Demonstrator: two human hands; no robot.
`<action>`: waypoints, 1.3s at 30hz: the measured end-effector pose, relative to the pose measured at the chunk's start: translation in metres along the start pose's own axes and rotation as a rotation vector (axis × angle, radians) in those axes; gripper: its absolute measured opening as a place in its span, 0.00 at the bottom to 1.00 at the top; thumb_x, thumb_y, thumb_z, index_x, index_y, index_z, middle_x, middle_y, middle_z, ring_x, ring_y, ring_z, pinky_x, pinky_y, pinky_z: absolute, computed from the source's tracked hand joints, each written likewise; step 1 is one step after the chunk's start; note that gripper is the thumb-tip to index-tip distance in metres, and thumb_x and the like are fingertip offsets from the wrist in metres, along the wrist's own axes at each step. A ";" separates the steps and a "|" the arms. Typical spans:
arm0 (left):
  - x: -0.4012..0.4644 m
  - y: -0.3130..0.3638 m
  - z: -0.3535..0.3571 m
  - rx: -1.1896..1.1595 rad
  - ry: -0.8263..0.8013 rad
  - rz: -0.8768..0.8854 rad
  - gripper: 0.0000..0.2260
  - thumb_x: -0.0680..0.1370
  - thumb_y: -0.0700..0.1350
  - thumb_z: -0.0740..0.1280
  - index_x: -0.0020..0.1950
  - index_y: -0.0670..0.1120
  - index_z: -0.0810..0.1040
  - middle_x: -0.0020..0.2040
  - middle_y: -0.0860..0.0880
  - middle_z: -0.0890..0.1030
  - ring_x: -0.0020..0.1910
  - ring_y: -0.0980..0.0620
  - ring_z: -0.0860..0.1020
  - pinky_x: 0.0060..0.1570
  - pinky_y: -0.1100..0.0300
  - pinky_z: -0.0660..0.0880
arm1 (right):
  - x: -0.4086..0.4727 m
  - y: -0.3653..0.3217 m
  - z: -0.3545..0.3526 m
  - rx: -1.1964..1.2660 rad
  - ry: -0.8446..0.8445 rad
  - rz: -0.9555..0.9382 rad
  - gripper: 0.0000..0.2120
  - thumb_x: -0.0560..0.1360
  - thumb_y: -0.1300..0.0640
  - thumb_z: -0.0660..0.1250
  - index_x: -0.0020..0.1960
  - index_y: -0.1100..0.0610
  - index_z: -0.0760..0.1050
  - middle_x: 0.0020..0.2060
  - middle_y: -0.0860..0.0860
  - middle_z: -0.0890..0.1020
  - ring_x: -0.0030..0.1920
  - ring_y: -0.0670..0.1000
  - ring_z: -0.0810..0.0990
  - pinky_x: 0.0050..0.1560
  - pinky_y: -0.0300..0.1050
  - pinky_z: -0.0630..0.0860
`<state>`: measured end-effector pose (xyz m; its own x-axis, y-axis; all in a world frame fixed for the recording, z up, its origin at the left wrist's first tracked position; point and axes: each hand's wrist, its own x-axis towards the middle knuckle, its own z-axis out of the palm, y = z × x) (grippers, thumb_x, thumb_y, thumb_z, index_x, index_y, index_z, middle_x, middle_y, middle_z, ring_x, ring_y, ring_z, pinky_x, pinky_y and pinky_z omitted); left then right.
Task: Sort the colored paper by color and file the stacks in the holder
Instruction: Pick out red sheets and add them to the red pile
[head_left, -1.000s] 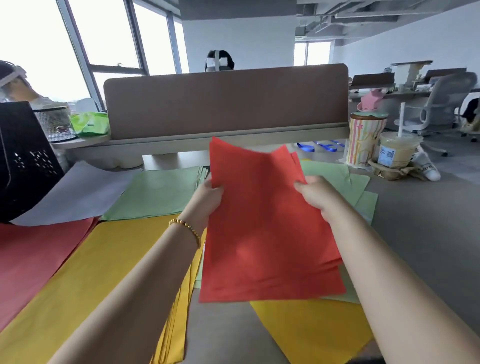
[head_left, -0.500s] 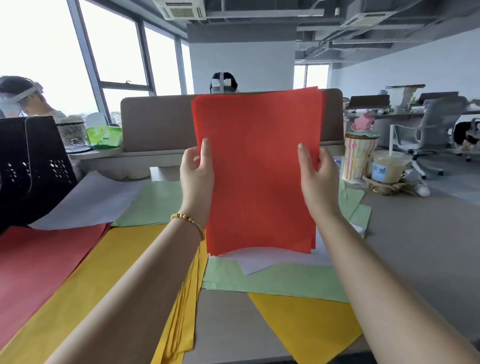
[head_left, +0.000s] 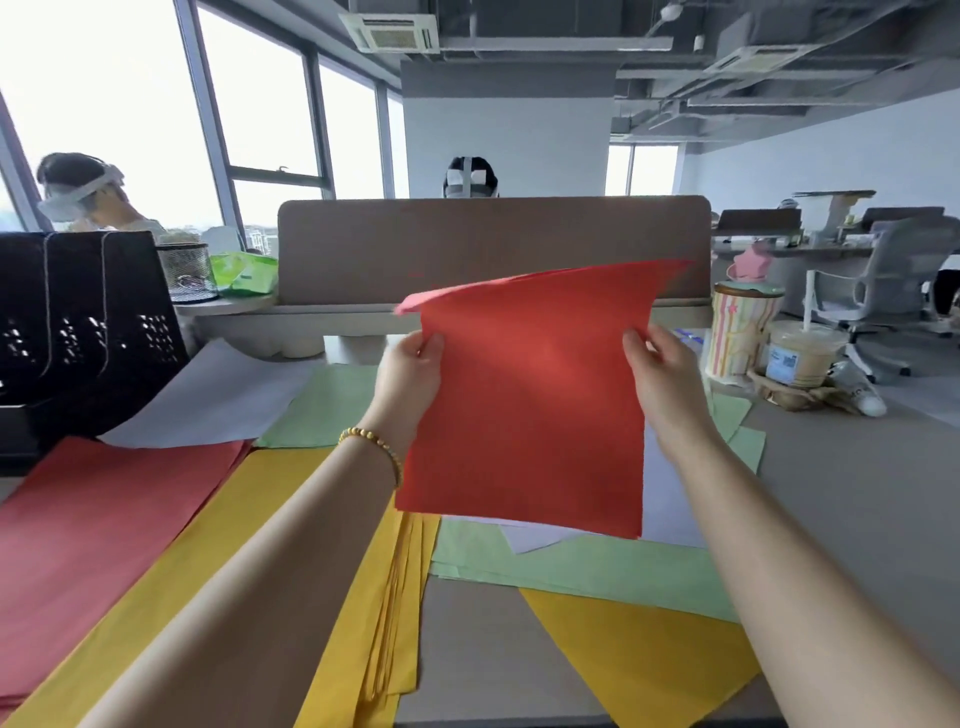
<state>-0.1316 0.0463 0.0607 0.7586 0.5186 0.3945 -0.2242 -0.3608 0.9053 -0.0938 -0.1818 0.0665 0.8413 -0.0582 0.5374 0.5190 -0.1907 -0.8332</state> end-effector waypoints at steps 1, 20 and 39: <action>0.003 -0.003 -0.011 0.017 0.007 -0.025 0.10 0.80 0.45 0.60 0.40 0.48 0.75 0.39 0.44 0.74 0.38 0.49 0.70 0.40 0.57 0.66 | -0.002 -0.001 0.007 0.021 -0.048 0.042 0.12 0.79 0.54 0.60 0.38 0.56 0.69 0.29 0.49 0.65 0.25 0.39 0.63 0.29 0.34 0.61; -0.046 -0.083 -0.297 0.618 0.102 -0.318 0.16 0.74 0.39 0.67 0.56 0.49 0.64 0.40 0.50 0.74 0.39 0.49 0.73 0.37 0.59 0.69 | -0.128 -0.060 0.258 0.115 -0.763 0.415 0.11 0.78 0.66 0.55 0.52 0.66 0.76 0.55 0.64 0.79 0.46 0.54 0.75 0.44 0.43 0.69; -0.070 -0.122 -0.378 1.381 0.010 -0.289 0.12 0.74 0.35 0.58 0.52 0.45 0.76 0.55 0.45 0.75 0.52 0.43 0.77 0.52 0.52 0.75 | -0.200 -0.070 0.329 -0.809 -0.901 -0.344 0.18 0.79 0.47 0.58 0.63 0.57 0.72 0.65 0.57 0.70 0.68 0.59 0.62 0.71 0.59 0.50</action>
<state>-0.3887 0.3474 -0.0174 0.6683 0.7072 0.2307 0.7126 -0.6977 0.0742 -0.2487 0.1654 -0.0249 0.6507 0.7411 0.1656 0.7588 -0.6265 -0.1780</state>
